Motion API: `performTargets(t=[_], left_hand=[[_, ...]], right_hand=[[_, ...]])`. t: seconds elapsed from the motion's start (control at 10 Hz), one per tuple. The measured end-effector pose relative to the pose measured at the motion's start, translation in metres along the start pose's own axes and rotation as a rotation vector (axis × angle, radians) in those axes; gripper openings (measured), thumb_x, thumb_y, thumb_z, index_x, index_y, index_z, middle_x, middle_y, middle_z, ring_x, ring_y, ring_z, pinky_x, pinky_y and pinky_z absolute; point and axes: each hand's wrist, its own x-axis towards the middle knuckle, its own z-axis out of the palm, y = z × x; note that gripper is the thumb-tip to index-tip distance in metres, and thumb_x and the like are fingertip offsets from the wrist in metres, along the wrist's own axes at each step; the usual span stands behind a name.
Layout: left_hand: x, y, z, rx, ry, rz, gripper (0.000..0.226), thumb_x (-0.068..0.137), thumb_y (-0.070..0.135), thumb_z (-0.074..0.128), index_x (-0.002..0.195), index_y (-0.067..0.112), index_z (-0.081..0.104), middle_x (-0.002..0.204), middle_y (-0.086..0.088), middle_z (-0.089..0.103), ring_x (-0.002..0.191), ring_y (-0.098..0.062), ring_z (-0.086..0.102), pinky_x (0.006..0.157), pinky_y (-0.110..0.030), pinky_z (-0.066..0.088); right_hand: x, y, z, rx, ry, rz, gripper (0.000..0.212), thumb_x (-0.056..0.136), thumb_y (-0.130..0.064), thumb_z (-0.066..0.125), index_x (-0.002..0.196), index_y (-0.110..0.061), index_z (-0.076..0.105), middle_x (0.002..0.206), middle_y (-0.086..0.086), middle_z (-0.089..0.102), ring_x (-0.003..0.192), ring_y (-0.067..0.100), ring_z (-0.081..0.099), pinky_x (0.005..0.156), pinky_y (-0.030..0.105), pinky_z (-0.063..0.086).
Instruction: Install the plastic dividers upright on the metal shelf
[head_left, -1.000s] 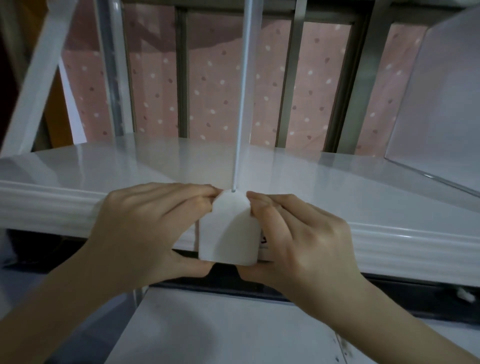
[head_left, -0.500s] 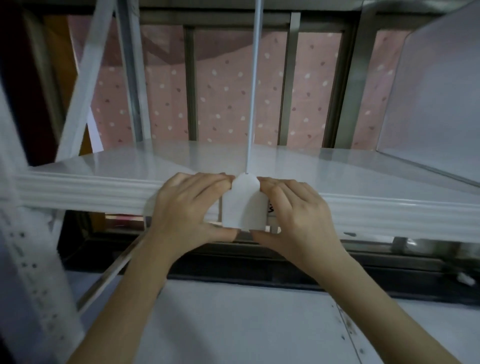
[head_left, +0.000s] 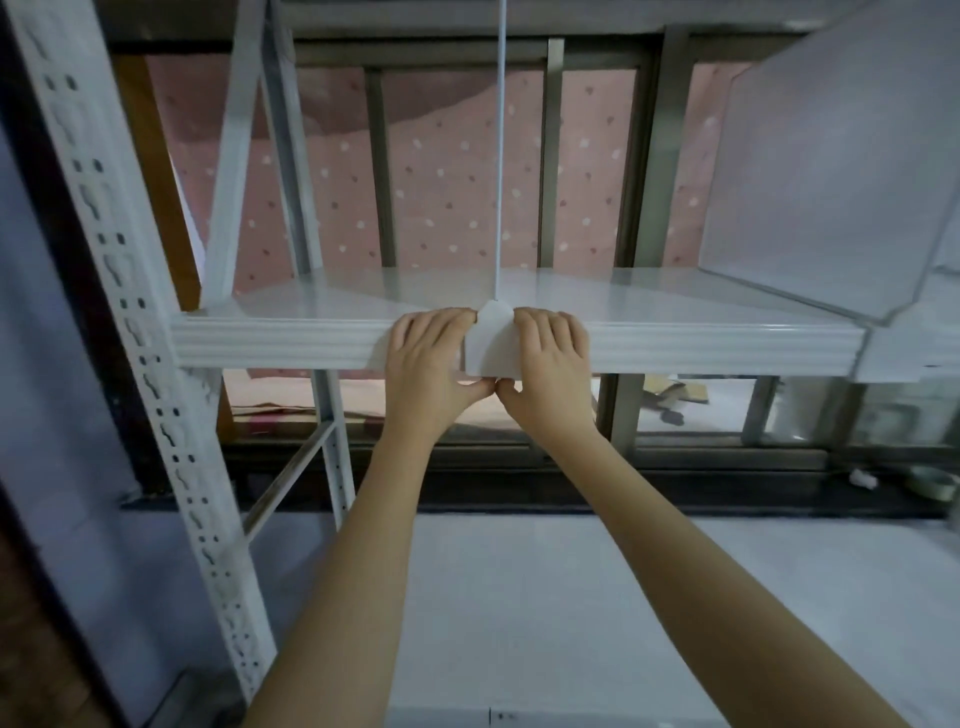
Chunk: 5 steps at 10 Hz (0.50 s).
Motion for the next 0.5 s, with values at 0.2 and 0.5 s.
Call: performTargets(t=[0.2,0.5], left_hand=[[-0.006,0.028,-0.01,0.057,-0.052,-0.133,0.068,0.06,0.028,0.084,0.12,0.01,0.059,0.123,-0.005,0.062,0.121,-0.026,0.053,0.114,-0.044,0.025],[-0.015,0.043,-0.062,0.138,-0.482,-0.141,0.085,0.088,0.027,0.063,0.153,0.016,0.01,0.16,-0.008,0.013,0.146,-0.026,0.014,0.119,-0.039,0.015]], right_hand=[[-0.008,-0.012,-0.022,-0.135,-0.202,0.05,0.081,0.067,-0.019,0.079,0.137,0.001,0.044,0.138,0.015,0.049,0.132,0.033,0.042,0.117,0.043,0.017],[-0.024,-0.027,-0.08,-0.232,-0.595,0.096,0.082,0.094,-0.022,0.052,0.154,-0.013,-0.003,0.161,0.007,-0.006,0.149,0.024,-0.004,0.121,0.042,0.008]])
